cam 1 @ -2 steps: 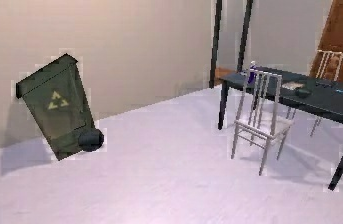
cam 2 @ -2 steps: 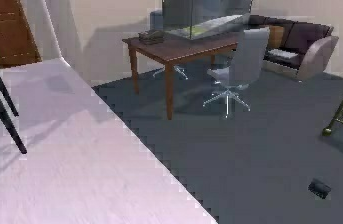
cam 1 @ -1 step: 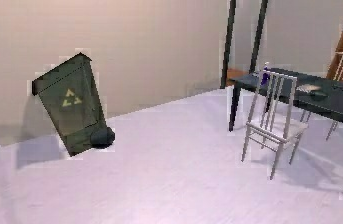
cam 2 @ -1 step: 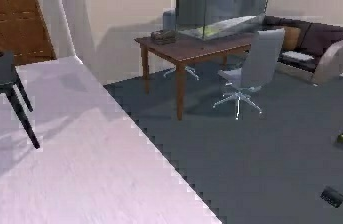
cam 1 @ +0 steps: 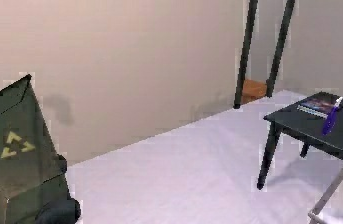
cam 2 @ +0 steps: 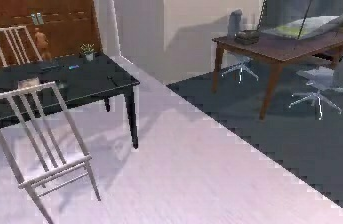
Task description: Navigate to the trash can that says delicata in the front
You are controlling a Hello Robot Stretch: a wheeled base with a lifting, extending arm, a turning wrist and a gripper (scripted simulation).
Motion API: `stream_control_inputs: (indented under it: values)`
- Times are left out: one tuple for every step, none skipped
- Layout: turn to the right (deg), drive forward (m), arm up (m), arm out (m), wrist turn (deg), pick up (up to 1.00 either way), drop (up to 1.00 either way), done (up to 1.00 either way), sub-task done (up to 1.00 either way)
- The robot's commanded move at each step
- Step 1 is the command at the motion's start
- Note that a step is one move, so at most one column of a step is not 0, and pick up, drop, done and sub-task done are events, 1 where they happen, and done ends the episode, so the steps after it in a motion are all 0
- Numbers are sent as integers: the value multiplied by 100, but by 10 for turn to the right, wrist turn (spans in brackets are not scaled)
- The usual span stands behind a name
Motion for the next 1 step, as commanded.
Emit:
stream_control_inputs:
  values:
    - [0,65,0,0,0,0,0,0,0]
